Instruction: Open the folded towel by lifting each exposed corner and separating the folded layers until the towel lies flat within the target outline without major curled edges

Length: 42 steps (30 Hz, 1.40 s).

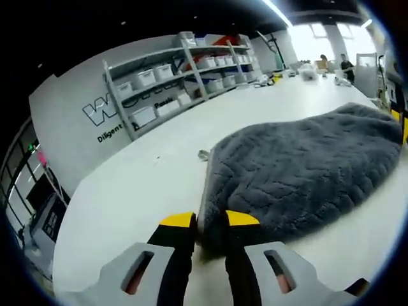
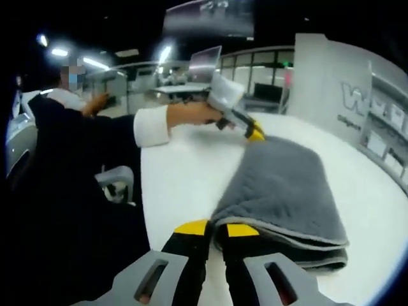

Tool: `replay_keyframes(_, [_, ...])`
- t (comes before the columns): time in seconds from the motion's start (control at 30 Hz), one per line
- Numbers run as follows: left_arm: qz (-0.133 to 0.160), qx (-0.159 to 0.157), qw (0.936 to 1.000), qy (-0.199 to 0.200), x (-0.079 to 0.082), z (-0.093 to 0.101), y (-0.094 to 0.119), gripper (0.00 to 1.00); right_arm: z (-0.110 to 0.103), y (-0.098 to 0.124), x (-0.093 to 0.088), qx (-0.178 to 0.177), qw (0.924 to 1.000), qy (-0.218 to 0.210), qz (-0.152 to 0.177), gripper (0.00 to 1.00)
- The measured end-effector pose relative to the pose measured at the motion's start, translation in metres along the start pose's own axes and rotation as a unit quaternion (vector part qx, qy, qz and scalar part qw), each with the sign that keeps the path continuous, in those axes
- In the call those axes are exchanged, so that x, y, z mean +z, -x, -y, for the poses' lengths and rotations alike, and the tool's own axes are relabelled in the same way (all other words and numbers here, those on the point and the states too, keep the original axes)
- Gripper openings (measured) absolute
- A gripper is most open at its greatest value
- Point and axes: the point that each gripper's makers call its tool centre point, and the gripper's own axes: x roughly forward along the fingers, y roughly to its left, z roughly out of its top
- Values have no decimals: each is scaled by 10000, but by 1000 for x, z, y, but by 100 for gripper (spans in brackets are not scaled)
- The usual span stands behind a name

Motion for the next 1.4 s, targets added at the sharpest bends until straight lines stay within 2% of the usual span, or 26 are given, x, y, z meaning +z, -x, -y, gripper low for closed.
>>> replay_keyframes(0.37, [33, 90, 9999, -126, 3, 7, -2, 16, -19, -13, 7, -5, 9998, 199, 32, 3])
replay_keyframes(0.6, [77, 200, 9997, -149, 6, 9, -6, 16, -22, -22, 12, -16, 9998, 63, 168, 3])
replay_keyframes(1.0, [-13, 350, 9980, -527, 14, 20, -15, 15, -33, -43, 18, -8, 9998, 71, 211, 2])
replay_keyframes(1.23, [-32, 210, 9990, -383, 17, 13, -30, 15, -38, -51, 20, 25, 9997, 70, 234, 3])
replay_keyframes(1.4, [-40, 190, 9985, -510, 20, 15, -33, 15, -41, -57, 22, 19, 9996, 101, 270, 3])
